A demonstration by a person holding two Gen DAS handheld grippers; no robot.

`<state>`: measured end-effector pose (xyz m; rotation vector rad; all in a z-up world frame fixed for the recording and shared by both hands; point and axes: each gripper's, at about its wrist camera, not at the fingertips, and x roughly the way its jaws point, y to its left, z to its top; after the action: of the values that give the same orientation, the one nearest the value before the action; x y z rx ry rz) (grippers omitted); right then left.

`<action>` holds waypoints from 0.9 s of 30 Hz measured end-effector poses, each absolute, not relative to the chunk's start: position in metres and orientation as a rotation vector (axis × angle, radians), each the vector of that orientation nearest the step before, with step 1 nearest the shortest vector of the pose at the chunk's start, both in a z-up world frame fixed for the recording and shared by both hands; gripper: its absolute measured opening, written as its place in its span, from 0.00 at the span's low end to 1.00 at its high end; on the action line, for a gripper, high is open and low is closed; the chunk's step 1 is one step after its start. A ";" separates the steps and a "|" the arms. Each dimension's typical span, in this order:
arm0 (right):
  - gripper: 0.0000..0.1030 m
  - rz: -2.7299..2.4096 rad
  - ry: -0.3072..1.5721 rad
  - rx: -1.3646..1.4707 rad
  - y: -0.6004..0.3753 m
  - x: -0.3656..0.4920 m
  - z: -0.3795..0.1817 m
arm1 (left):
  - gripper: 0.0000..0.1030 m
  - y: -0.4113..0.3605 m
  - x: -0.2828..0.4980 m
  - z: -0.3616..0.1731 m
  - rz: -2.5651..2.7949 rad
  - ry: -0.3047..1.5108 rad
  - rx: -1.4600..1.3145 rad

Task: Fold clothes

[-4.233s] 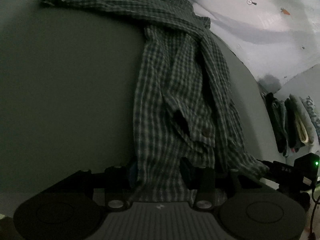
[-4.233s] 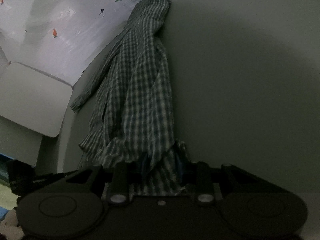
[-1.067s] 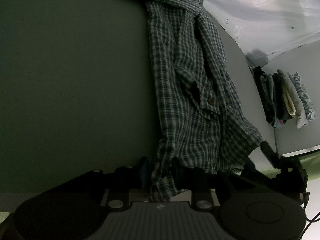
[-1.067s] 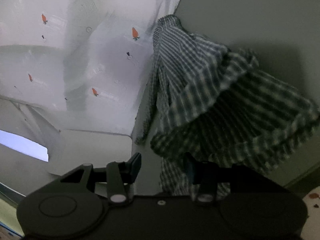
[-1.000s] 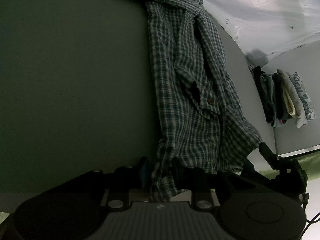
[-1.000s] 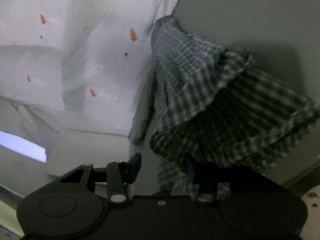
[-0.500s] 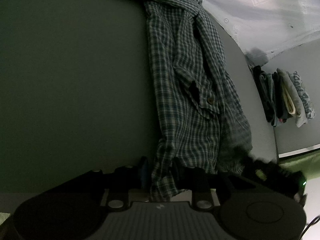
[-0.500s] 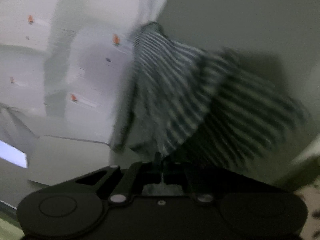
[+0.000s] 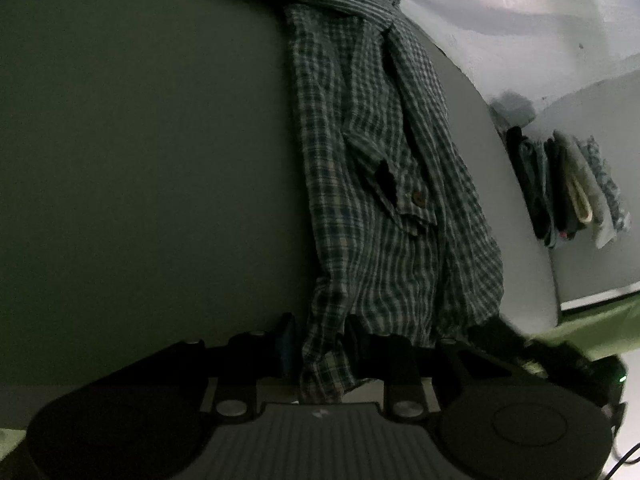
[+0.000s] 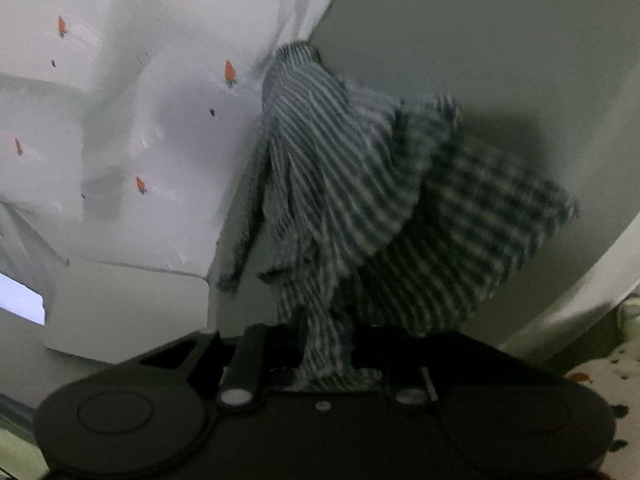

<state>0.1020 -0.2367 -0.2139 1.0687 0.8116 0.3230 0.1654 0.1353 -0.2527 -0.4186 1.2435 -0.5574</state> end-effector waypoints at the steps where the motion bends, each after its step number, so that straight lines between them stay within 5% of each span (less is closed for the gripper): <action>1: 0.20 0.319 0.796 1.074 -0.241 0.101 -0.211 | 0.29 0.134 0.165 -0.251 -0.552 1.241 -0.398; 14: 0.20 0.158 0.749 1.054 -0.324 0.130 -0.203 | 0.34 0.123 0.162 -0.205 -0.512 1.084 -0.378; 27: 0.30 0.158 0.915 1.017 -0.362 0.190 -0.222 | 0.41 0.000 0.175 -0.242 -0.524 1.249 -0.426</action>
<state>0.1900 -0.3619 -0.2217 1.0175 0.9152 0.1579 0.1745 -0.0003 -0.2416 -0.4258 1.2488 -0.5242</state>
